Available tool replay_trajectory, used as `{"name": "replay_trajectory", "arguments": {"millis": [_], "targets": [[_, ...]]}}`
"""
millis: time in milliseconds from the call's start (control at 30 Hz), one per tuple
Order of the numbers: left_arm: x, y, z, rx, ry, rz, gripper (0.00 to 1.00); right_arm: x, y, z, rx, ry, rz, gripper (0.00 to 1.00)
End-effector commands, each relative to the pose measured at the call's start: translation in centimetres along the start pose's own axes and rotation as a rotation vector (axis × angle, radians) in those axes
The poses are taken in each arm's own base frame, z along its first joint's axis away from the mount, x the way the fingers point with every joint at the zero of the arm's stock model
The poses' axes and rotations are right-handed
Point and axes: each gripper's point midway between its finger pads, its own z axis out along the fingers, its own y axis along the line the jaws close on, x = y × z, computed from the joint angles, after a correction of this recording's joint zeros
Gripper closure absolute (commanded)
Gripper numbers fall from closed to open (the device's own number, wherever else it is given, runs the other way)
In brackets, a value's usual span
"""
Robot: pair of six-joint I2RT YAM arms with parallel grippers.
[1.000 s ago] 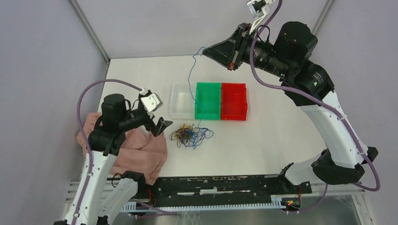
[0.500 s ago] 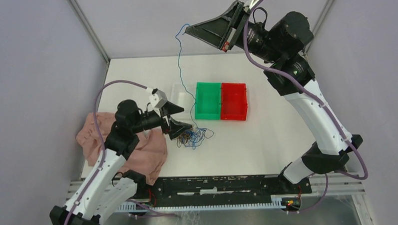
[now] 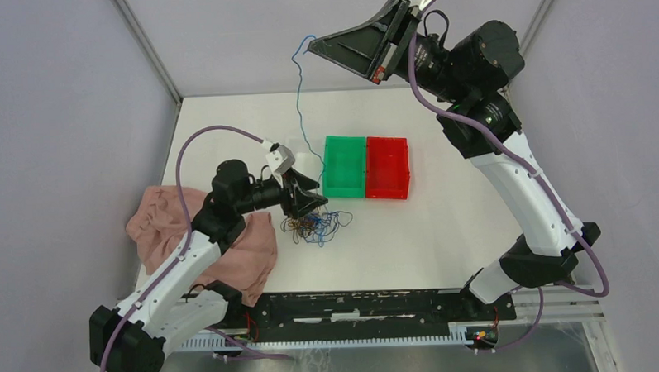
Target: Untangle the cables
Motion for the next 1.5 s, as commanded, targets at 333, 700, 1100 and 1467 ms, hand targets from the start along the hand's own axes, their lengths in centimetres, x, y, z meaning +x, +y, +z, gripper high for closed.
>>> {"name": "replay_trajectory", "arguments": {"millis": [333, 700, 1100, 1467], "targets": [[-5.2, -4.4, -1.2, 0.180, -0.046, 0.095, 0.97, 2.6, -2.7, -2.2, 0.062, 0.059, -0.076, 0.79], [-10.6, -6.2, -3.1, 0.171, -0.098, 0.199, 0.97, 12.8, -15.7, -15.2, 0.415, 0.308, -0.554, 0.16], [-14.1, -7.1, -4.1, 0.158, -0.150, 0.256, 0.97, 20.2, -16.1, -16.9, 0.122, 0.397, -0.494, 0.21], [-16.2, -7.7, -4.9, 0.138, -0.193, 0.281, 0.97, 20.1, -14.3, -15.2, 0.070, 0.336, -0.463, 0.23]]}}
